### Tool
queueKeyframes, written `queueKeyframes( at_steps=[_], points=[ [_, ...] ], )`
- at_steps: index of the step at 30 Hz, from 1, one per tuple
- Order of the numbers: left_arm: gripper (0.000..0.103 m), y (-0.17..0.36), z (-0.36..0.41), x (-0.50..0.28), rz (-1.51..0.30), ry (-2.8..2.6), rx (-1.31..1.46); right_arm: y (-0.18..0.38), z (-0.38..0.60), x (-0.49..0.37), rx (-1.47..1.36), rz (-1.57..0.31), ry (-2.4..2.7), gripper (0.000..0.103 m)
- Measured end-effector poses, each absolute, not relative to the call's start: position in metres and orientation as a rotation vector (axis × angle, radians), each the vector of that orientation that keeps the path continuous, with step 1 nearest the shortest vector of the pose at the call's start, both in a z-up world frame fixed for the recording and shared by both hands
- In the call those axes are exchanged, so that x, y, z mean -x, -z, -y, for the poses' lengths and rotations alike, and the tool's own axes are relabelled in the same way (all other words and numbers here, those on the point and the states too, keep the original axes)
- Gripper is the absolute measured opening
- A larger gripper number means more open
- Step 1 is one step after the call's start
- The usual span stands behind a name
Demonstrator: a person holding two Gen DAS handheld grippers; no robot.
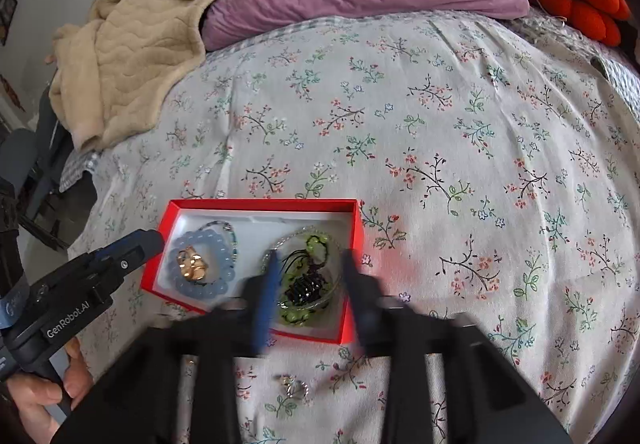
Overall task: Organize jewelry
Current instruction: 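Carry both bracelets over the red box and open both tools to drop them, then grasp the small gold charm with the left tool while the right tool moves toward the silver ring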
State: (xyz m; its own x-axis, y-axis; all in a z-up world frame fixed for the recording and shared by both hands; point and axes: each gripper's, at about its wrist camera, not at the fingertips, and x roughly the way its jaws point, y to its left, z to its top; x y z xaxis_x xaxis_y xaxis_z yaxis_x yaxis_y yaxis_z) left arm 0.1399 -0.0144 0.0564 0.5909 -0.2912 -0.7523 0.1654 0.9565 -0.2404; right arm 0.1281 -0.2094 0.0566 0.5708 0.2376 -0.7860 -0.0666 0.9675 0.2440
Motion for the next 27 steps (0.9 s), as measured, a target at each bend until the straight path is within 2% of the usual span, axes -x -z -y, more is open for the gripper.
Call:
queueKeyframes(
  at_steps=[4, 9, 15, 21, 27],
  points=[
    [0.051, -0.062, 0.014, -0.132, -0.9, 0.269, 0.128, -0.066, 0.209, -0.12, -0.199, -0.93, -0.195, 0.05],
    [0.073, -0.066, 0.01, -0.119, -0.917, 0.261, 0.097, -0.071, 0.205, -0.11, -0.192, -0.938, -0.188, 0.052],
    [0.089, -0.061, -0.001, -0.103, -0.961, 0.203, 0.036, -0.071, 0.197, -0.092, -0.123, -0.952, -0.174, 0.059],
    [0.094, -0.045, -0.016, -0.089, -1.03, 0.141, -0.026, -0.062, 0.195, -0.076, -0.059, -0.978, -0.137, 0.07],
    [0.094, -0.028, -0.031, -0.072, -1.072, 0.118, -0.1, -0.045, 0.193, -0.064, 0.026, -1.019, -0.101, 0.074]
  ],
)
